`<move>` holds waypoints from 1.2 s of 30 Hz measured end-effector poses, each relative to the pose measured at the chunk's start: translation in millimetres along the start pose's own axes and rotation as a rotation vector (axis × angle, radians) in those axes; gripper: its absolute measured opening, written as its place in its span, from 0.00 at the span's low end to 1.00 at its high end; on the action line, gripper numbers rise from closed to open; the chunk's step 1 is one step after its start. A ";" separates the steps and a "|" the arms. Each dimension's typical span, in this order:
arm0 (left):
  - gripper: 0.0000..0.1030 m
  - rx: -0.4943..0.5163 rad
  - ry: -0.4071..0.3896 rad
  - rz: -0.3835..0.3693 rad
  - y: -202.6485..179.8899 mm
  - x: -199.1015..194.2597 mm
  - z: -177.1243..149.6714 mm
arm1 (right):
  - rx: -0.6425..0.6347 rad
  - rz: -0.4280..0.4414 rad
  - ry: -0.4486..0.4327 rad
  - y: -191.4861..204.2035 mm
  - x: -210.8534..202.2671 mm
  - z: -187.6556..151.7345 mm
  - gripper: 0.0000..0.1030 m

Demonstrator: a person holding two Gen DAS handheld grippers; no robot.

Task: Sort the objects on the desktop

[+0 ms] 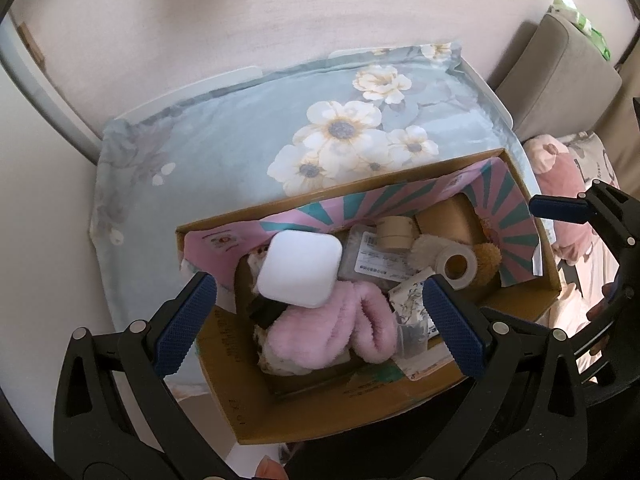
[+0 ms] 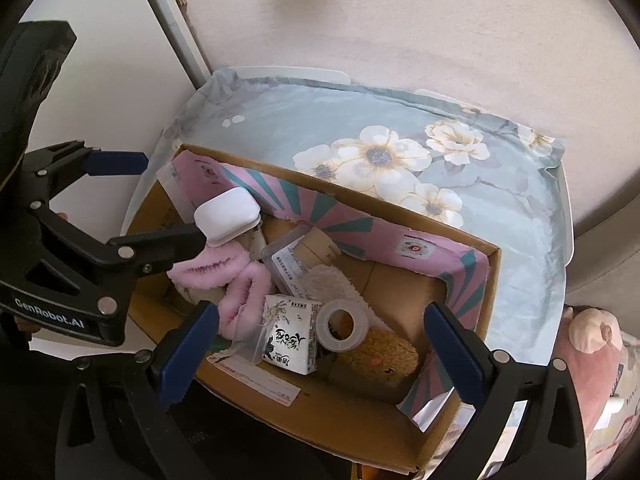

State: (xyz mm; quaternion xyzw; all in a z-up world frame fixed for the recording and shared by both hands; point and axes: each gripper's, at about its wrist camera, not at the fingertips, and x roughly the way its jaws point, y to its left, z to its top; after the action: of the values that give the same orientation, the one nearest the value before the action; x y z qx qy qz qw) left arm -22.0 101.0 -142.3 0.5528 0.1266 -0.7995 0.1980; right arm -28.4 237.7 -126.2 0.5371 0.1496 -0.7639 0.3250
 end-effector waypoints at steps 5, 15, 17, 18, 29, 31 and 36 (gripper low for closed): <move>1.00 0.001 -0.001 0.002 -2.7 -0.7 0.3 | -0.004 -0.016 -0.001 -0.8 -4.4 -1.1 0.99; 1.00 -0.014 -0.009 0.004 -3.2 -1.9 0.8 | -0.002 -0.031 -0.009 -2.7 -9.3 -0.4 0.99; 1.00 -0.014 -0.006 0.004 -3.2 -1.5 1.2 | 0.001 -0.028 -0.008 -3.7 -8.7 -0.3 0.99; 1.00 -0.013 -0.007 0.004 -3.1 -1.9 1.3 | 0.006 -0.025 -0.008 -5.1 -8.6 -0.3 0.99; 1.00 -0.016 -0.012 0.009 3.1 -1.0 3.6 | 0.012 -0.034 -0.010 -8.2 -8.5 4.0 0.99; 1.00 -0.015 -0.009 0.011 4.5 -2.1 4.6 | 0.013 -0.034 -0.008 -8.0 -8.5 5.4 0.99; 1.00 -0.030 0.001 0.047 13.7 -20.0 13.0 | 0.030 -0.051 -0.008 -6.0 -17.2 10.2 0.99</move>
State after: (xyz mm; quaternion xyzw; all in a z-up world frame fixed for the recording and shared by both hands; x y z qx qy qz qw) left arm -20.4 86.9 -118.7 0.5532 0.1257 -0.7922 0.2250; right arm -36.0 242.0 -107.3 0.5348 0.1504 -0.7763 0.2977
